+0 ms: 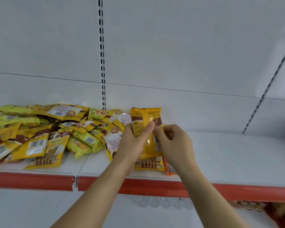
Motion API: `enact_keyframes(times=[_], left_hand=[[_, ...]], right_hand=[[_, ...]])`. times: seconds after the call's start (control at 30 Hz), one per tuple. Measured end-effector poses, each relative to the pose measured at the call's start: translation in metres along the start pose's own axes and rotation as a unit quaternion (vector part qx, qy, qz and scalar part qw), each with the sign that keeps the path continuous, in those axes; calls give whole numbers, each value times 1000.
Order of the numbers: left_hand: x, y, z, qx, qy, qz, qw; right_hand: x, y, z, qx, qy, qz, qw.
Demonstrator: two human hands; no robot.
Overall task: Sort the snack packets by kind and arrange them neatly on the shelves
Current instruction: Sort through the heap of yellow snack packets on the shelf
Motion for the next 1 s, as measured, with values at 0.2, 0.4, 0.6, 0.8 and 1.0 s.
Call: enact_keyframes(times=[0.2,0.4,0.6,0.8,1.0], left_hand=[[5,-7,34,42,-47,-7,998],[4,-5,51,26,-64,13,998],[1,-1,53,24,-86,25,996],[4,-5,63,3,-105,8,994],[-3,-2,60,26,-106,14,994]], right_hand=[[3,-14,0,-141,43,59,987],[2,-48,-39,-414,273,125,859],[9,-39,-28,-366,102,275,883],[19,-19,19,-216,-58,188,956],[12,14,37,-48,-157,156,974]])
Point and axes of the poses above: each hand's wrist, its own x-axis towards the middle knuckle, its own z-axis out of the back of the hand, y = z × x, the point moved 5 cm from there along x, towards the middle knuckle, and after that the axes turned 12 degrees about y, right-handed, at the moved point
